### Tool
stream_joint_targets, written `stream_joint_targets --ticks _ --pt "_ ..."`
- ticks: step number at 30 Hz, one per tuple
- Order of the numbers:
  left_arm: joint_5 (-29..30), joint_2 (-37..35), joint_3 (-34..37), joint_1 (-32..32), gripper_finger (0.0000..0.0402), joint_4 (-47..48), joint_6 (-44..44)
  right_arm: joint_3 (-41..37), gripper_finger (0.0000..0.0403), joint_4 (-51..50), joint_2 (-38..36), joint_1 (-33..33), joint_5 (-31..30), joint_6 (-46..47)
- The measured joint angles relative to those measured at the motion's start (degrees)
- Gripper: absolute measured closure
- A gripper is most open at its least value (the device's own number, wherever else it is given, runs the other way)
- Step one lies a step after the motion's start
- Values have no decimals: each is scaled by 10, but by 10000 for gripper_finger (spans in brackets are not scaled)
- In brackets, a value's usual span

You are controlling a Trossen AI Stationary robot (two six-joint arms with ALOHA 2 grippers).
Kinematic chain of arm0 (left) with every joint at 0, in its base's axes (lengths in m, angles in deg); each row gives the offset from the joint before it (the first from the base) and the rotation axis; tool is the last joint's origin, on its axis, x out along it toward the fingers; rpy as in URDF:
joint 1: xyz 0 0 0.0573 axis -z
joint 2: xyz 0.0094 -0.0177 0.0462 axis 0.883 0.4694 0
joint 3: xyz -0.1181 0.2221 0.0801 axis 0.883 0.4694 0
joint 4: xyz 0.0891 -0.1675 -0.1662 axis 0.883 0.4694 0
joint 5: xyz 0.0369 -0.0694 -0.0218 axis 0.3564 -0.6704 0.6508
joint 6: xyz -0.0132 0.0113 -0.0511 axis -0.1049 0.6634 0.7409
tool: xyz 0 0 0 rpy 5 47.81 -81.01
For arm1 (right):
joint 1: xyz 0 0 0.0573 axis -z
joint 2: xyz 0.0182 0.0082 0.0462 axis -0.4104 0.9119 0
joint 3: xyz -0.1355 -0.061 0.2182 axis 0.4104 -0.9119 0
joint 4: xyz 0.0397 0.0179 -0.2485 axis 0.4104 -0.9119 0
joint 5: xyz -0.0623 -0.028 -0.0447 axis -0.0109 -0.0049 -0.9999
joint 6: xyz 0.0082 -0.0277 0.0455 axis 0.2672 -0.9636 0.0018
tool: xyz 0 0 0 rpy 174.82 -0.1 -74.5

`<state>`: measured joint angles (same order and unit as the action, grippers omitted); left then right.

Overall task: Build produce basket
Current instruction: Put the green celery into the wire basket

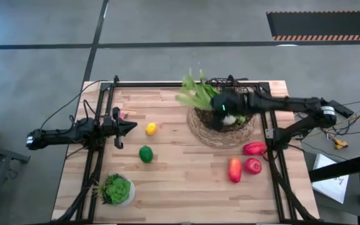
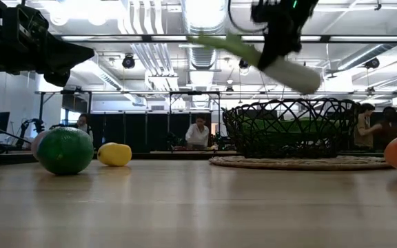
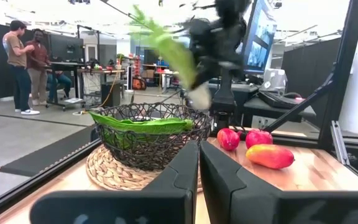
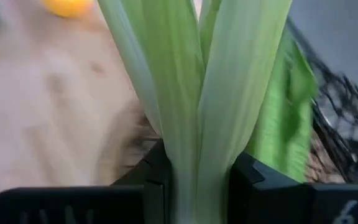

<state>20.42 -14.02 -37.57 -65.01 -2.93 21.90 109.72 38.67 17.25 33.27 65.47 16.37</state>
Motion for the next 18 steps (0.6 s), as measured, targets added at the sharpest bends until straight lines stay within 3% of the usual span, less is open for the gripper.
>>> stream_joint_targets --ticks 4,7,18 --pt "0 0 0 0 402 0 0 -18 329 1 16 118 107 -27" --pt "0 1 0 0 402 0 0 -42 328 13 36 160 153 -37" --pt "0 0 0 0 402 0 0 -118 316 87 129 173 192 -44"
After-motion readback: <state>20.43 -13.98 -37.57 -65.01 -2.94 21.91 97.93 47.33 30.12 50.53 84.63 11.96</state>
